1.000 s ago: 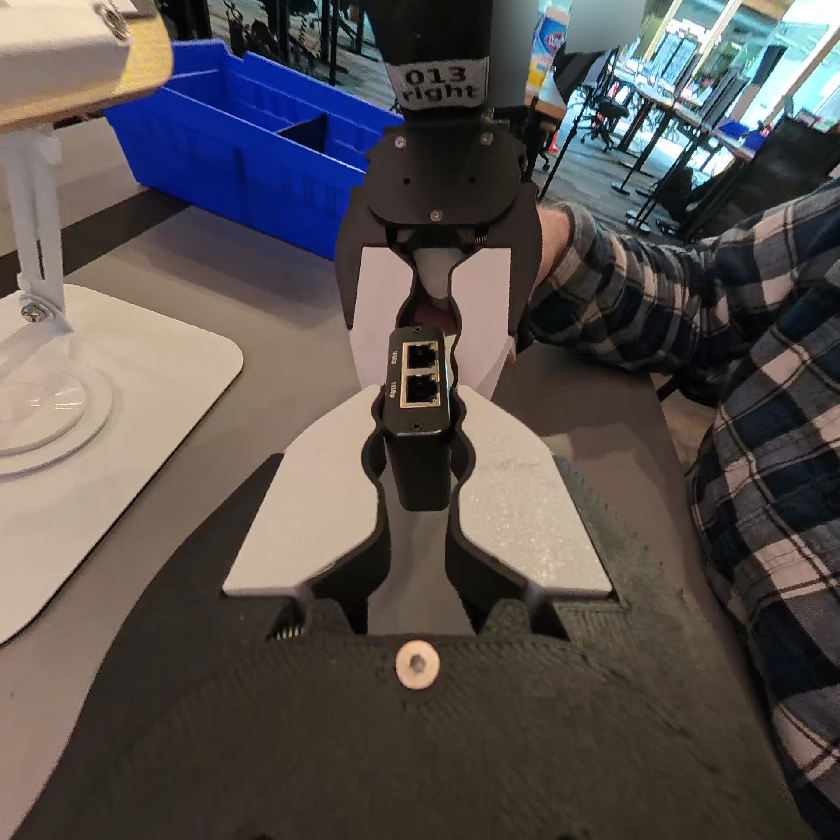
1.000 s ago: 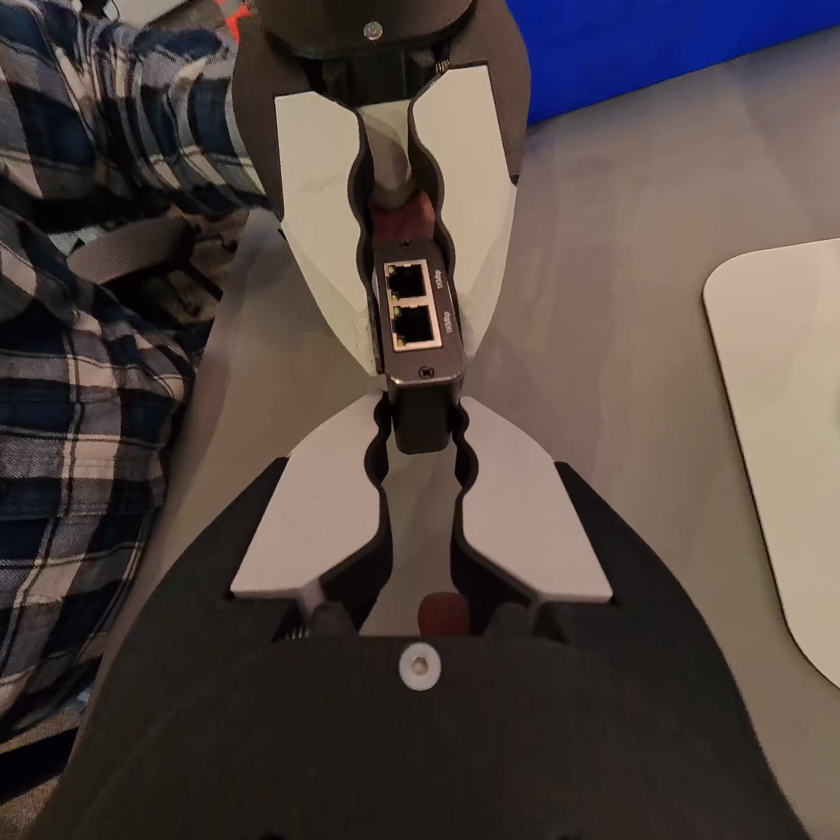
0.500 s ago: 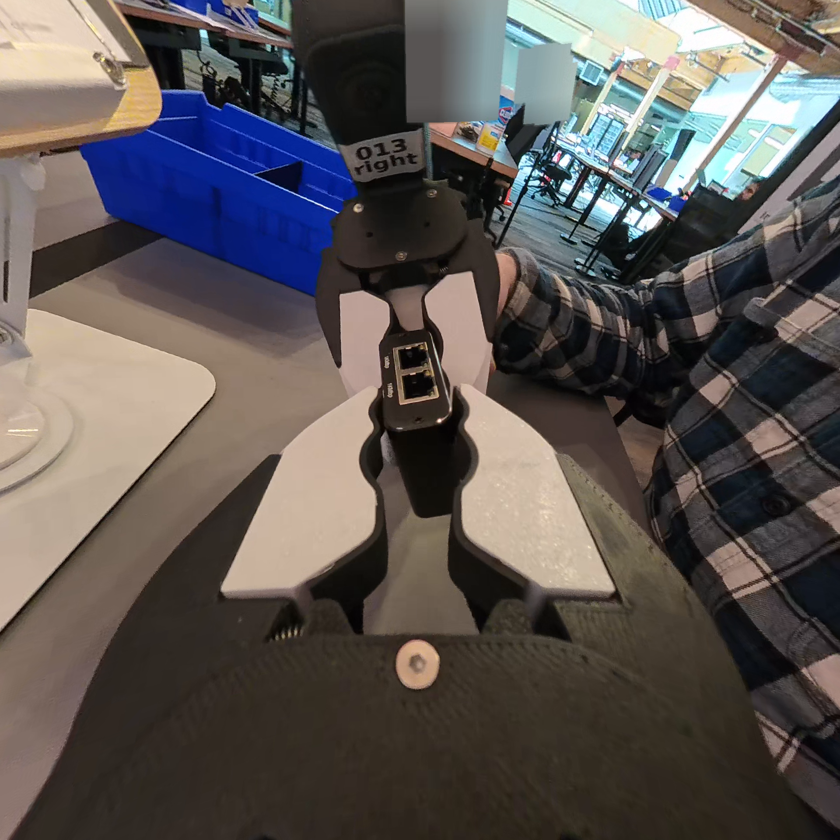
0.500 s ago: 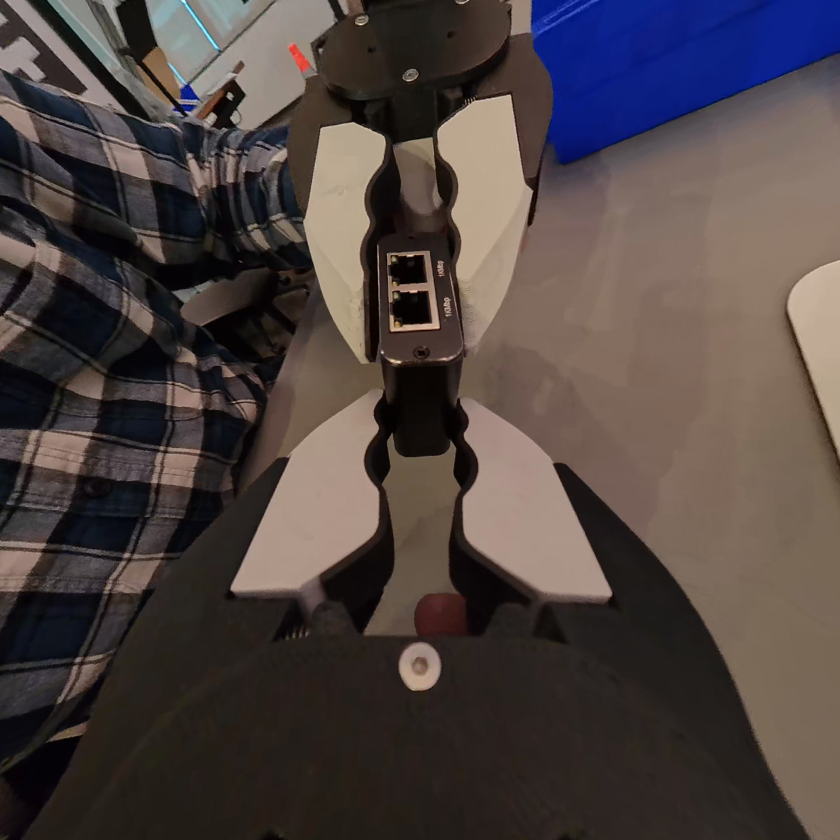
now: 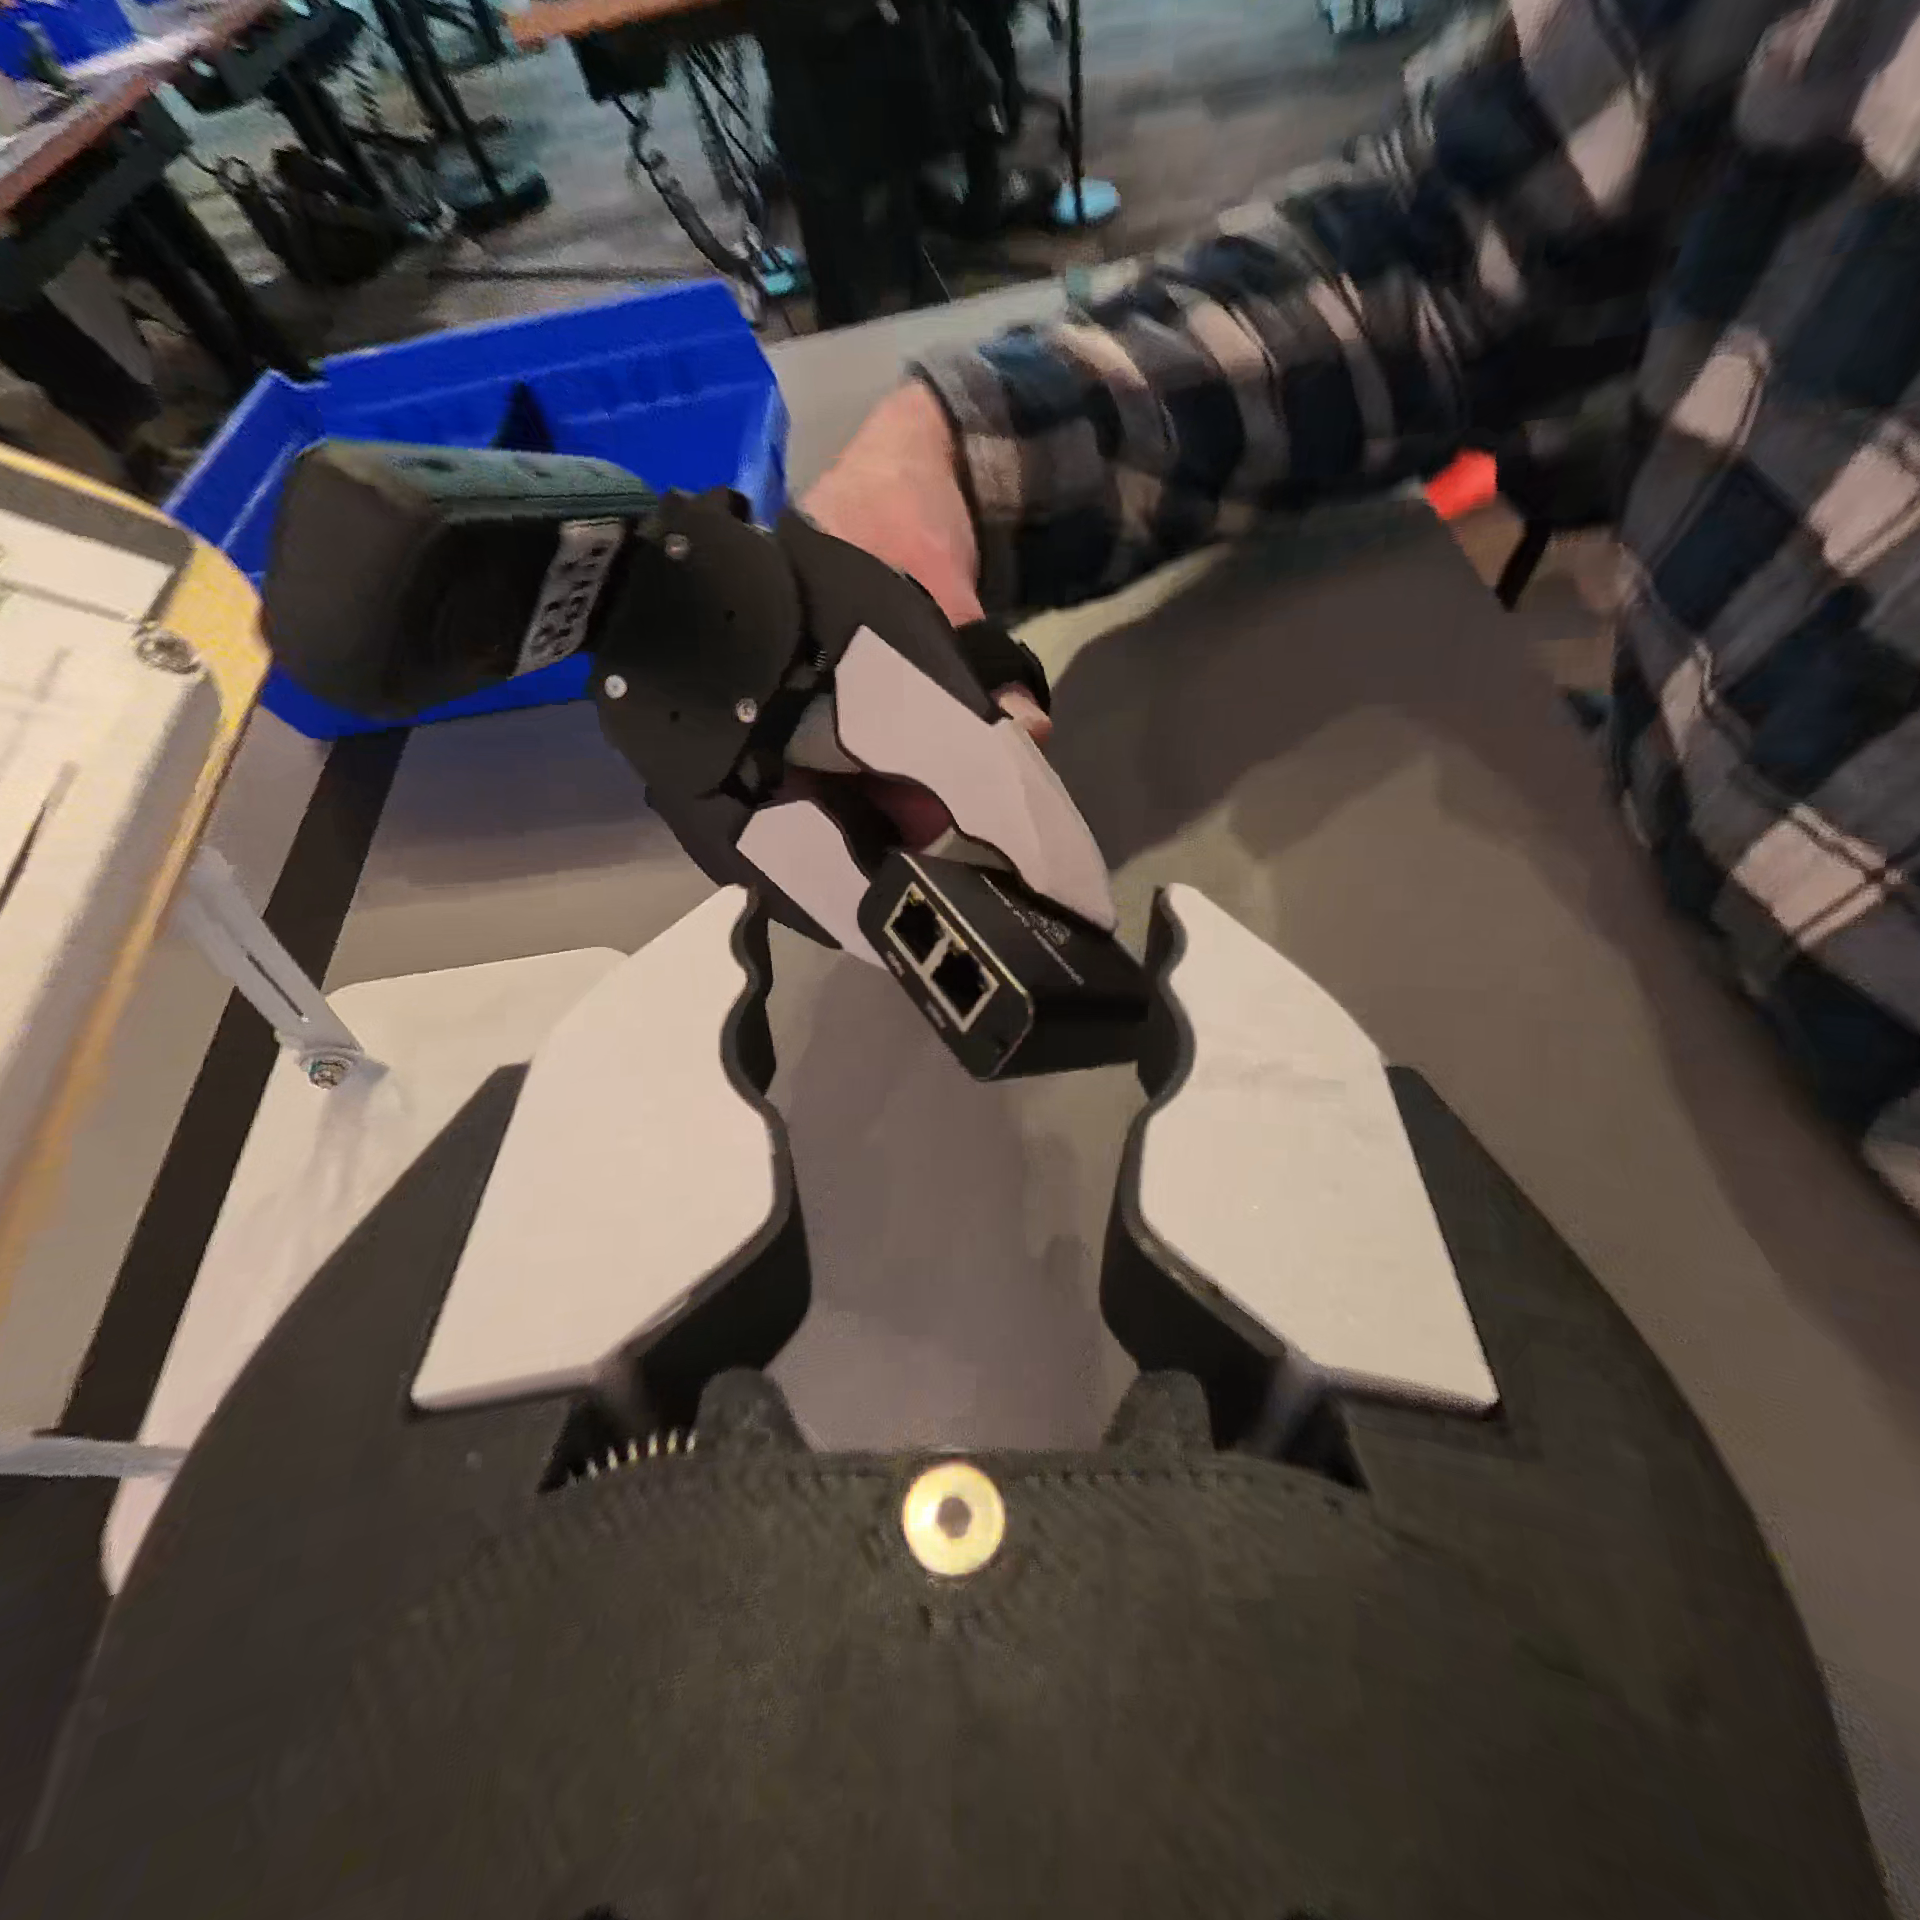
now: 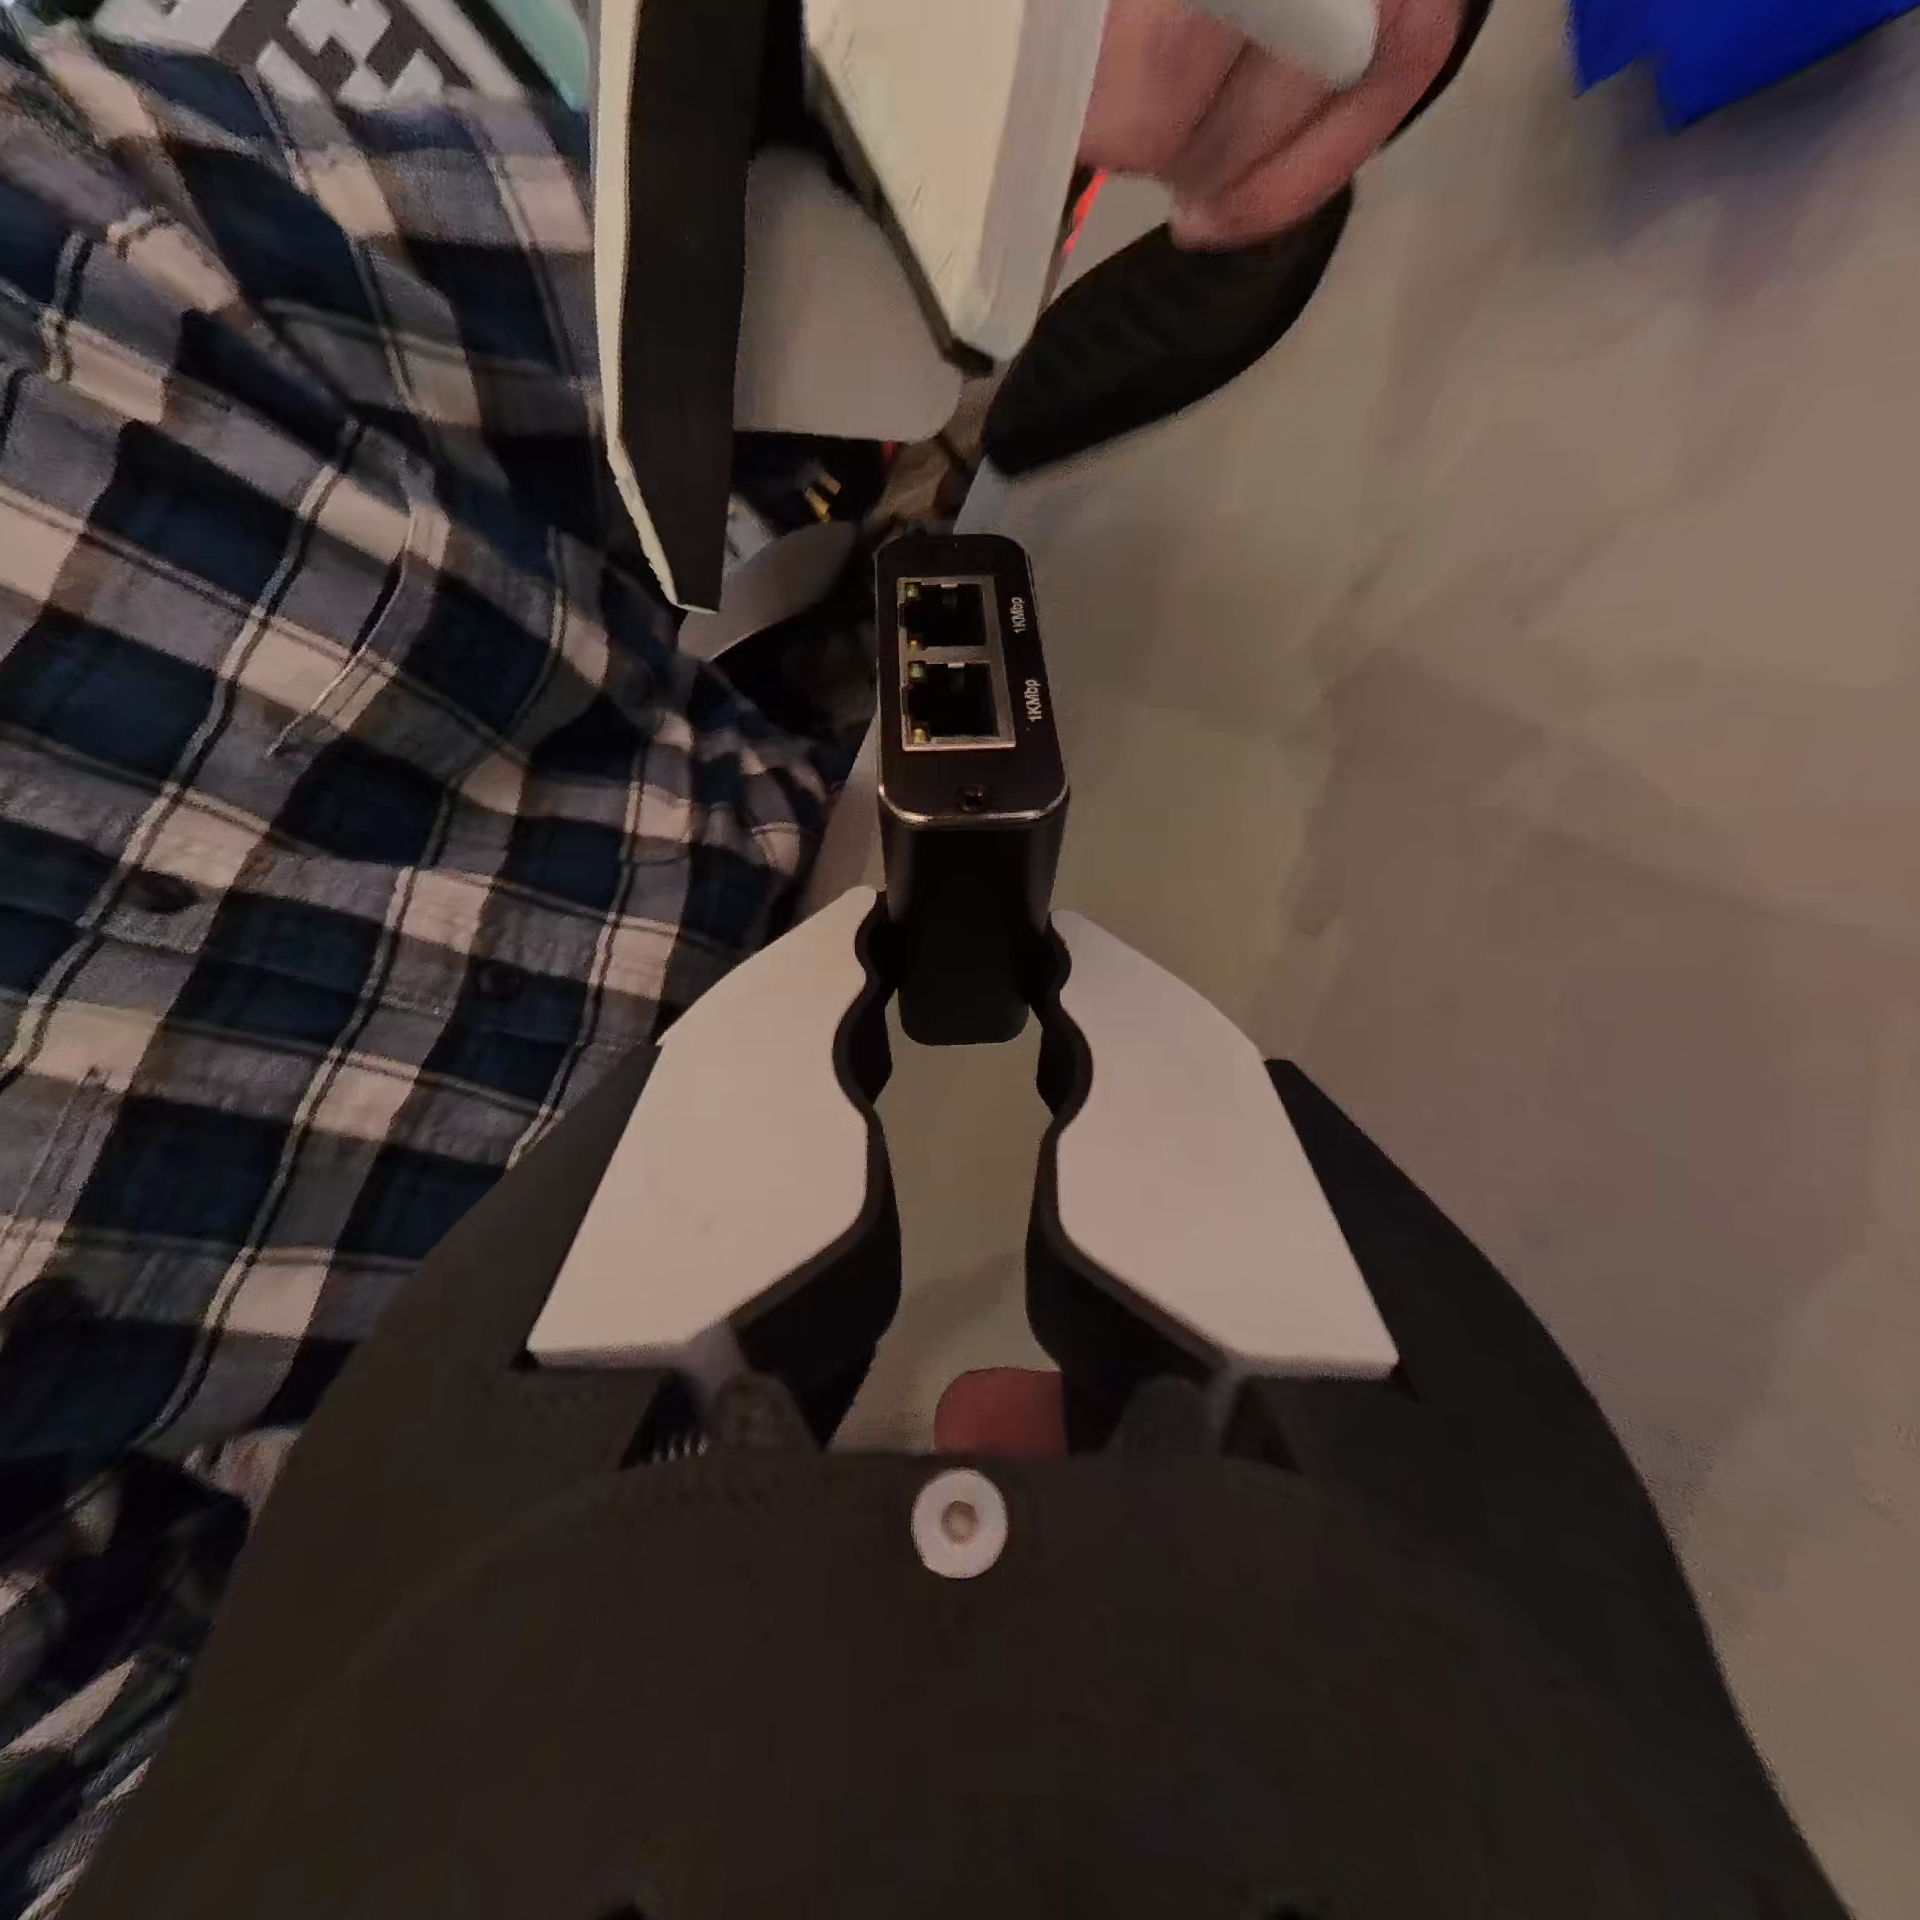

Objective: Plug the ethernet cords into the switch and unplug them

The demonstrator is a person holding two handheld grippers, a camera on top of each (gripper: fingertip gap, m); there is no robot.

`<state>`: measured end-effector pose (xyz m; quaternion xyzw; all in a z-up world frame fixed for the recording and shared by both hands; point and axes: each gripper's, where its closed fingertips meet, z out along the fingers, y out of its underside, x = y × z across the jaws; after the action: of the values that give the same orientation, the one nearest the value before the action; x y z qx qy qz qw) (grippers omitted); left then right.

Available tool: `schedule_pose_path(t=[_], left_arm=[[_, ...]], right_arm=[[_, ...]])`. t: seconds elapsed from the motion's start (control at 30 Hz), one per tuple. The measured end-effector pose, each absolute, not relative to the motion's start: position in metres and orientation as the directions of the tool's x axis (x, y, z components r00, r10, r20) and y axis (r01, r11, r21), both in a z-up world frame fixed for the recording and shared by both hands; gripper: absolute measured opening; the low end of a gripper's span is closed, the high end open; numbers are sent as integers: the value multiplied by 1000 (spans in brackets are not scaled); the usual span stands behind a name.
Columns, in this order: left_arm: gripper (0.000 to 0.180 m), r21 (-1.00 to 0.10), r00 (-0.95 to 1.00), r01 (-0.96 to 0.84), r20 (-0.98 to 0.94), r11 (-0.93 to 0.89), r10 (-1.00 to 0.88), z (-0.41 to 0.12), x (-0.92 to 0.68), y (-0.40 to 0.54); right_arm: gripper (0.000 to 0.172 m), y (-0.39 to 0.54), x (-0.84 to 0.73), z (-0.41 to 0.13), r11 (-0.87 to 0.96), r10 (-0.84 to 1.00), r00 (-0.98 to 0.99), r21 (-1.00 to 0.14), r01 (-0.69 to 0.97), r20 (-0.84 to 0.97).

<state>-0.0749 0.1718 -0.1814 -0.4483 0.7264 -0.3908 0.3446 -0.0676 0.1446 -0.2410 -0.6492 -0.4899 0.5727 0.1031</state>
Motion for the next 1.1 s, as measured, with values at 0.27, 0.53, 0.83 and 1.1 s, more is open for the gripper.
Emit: schedule_pose_path(t=[0.27,0.53,0.83,1.1], left_arm=[[76,-741,-574,-456,-178,493,-799,-202,-77,142],[65,-694,-656,-486,-112,531,-747,-226,-80,118],[64,-720,-630,-483,-109,498,-769,-229,-82,115],[63,-696,-649,-480,-129,534,-750,-233,-81,108]], right_arm=[[25,116,-69,-234,-355,670,-308,-656,666,-676],[25,102,-67,-233,-237,597,-388,-616,752,-703],[25,99,-68,-236,-225,564,-414,-616,755,-714],[25,97,-66,-238,-186,531,-410,-574,798,-742]])
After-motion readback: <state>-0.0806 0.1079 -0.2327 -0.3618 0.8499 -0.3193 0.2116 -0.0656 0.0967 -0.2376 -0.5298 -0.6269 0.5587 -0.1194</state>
